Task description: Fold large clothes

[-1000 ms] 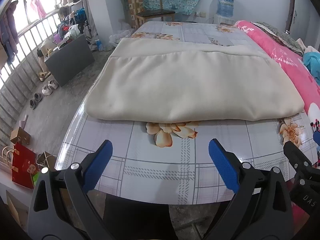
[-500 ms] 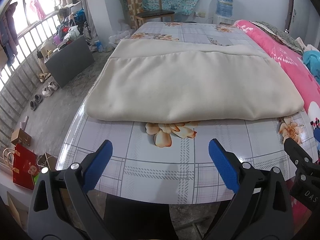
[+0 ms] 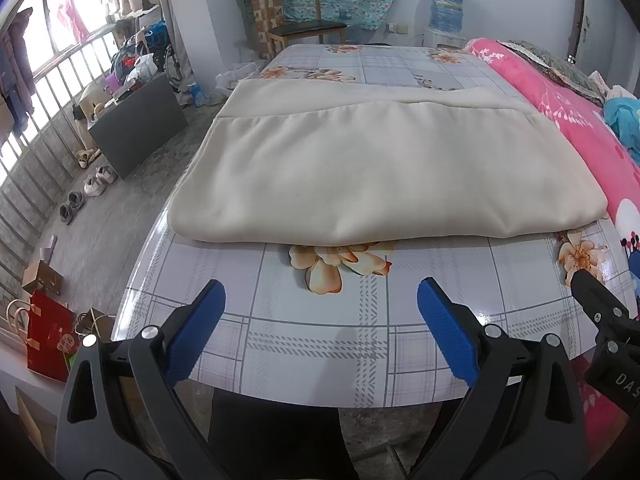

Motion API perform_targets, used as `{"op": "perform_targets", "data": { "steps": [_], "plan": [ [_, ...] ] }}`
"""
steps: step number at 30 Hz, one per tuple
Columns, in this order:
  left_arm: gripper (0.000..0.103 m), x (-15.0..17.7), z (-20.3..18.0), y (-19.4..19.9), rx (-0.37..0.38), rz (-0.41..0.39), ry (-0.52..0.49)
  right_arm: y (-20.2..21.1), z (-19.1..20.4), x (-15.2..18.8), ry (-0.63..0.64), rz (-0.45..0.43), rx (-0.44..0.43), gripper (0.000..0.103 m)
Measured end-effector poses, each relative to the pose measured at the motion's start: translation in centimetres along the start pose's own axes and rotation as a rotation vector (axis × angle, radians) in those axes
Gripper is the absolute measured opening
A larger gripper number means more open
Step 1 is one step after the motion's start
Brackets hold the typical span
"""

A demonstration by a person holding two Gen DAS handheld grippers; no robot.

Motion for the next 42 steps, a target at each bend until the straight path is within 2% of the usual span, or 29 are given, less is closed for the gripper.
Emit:
{"op": "perform_targets", "data": {
  "steps": [42],
  "plan": [
    [0.093, -0.14, -0.12, 0.12, 0.0, -0.007, -0.009, 0.2, 0.1, -0.15, -0.004, -0.001, -0.011, 0.097]
  ]
}}
Point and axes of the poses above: each gripper's, at about its wrist camera, not at the fingertips, and y roughly against the way its jaws point, z to its left, x to its underside, the point moved 5 cm from there along -y, roughly the way its jaws point, and after that the axes turned 9 degrees about z, right-handed, at the moved point
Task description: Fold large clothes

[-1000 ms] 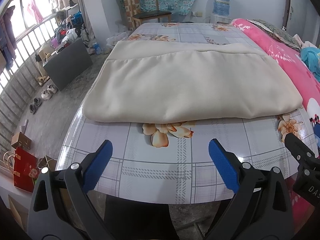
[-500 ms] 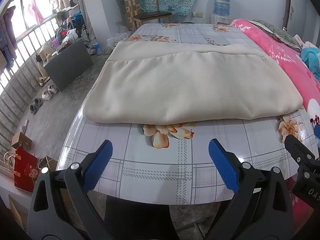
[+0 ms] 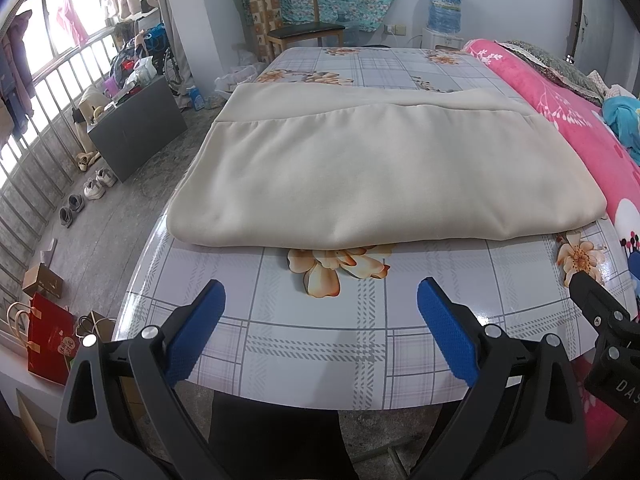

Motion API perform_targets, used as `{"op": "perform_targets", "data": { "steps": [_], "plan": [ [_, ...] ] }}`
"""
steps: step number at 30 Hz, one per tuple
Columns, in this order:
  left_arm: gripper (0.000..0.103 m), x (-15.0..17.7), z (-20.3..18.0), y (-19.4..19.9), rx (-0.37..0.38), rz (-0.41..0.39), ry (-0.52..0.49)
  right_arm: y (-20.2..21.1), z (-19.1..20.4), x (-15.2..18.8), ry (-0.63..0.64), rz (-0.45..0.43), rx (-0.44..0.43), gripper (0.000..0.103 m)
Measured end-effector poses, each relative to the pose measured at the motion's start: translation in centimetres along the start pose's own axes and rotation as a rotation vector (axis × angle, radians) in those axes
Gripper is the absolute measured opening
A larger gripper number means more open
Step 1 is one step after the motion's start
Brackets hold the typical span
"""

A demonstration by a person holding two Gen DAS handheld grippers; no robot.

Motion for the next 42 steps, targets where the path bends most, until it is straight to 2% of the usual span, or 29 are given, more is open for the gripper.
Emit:
{"op": "perform_targets", "data": {
  "steps": [42],
  "plan": [
    [0.093, 0.02, 0.02, -0.05, 0.001, -0.001, 0.002, -0.05, 0.26, -0.14, 0.009, -0.002, 0.0, 0.097]
  ]
}}
Point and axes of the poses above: each gripper's, at about its wrist camera, not at the fingertips, and y roughly against the way its jaws point, z to its left, x to its underside, the point moved 5 cm from there along -y, roughly the way its jaws point, and after that the axes turned 9 degrees about z, right-handed, at the moved point
